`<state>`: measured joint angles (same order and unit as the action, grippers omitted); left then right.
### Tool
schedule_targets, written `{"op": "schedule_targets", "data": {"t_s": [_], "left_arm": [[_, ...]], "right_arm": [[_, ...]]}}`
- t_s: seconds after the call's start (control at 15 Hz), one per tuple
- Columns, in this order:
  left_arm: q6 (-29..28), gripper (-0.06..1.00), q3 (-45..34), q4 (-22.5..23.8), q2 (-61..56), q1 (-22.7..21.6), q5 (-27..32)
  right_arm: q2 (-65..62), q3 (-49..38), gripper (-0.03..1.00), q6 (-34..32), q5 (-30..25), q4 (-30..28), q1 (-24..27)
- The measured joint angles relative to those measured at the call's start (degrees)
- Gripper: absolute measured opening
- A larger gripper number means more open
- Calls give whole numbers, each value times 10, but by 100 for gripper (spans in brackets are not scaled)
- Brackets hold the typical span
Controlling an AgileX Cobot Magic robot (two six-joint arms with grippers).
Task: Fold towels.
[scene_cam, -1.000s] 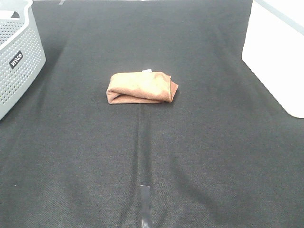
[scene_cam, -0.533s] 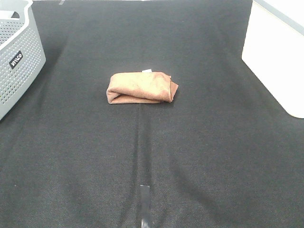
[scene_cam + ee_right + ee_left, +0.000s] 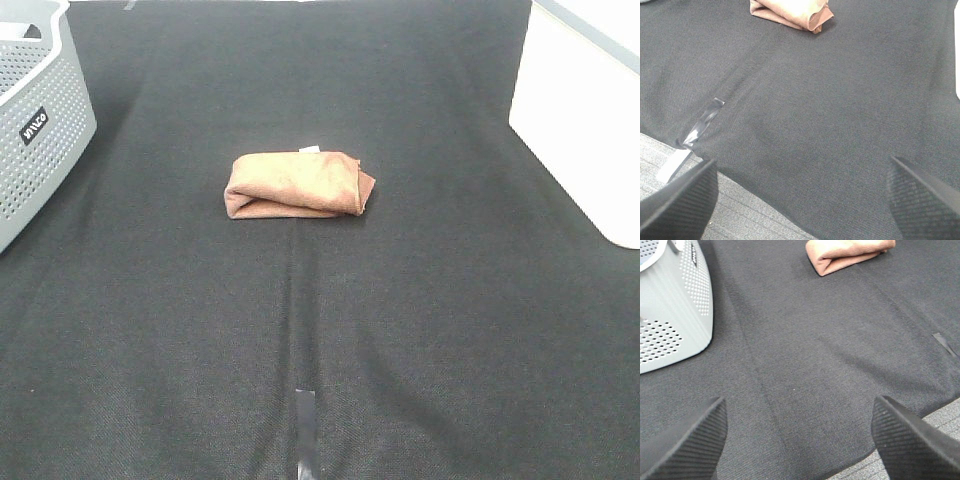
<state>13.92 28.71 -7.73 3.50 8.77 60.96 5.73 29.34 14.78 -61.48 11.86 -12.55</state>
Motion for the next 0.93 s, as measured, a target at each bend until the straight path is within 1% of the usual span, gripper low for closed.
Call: {"op": "schedule_targets", "data": {"t_s": [0.33, 0.4, 0.47, 0.53, 0.6, 0.67, 0.73, 0.87, 0.93], "left_arm": [[0, 76, 0, -1, 0, -1, -1], [0, 76, 0, -1, 0, -8, -1], [0, 76, 0, -1, 0, -25, -1], [0, 76, 0, -1, 0, -50, -1], [1, 76, 0, -1, -2, -77, -1], [1, 76, 0, -1, -9, -99, -2], [1, 76, 0, -1, -29, -120, -3], [1, 76, 0, -1, -37, -124, -3], [1, 76, 0, -1, -37, -124, -3]], "right_arm": [[0, 0, 85, 0, 0, 0, 0], [0, 0, 85, 0, -1, 0, 0], [0, 0, 85, 0, -1, 0, 0], [0, 0, 85, 0, -1, 0, 5], [0, 0, 85, 0, -1, 0, 23], [0, 0, 85, 0, -1, 0, 51], [0, 0, 85, 0, -1, 0, 100], [-10, 0, 85, 0, -1, 0, 129], [-10, 0, 85, 0, -1, 0, 129]]}}
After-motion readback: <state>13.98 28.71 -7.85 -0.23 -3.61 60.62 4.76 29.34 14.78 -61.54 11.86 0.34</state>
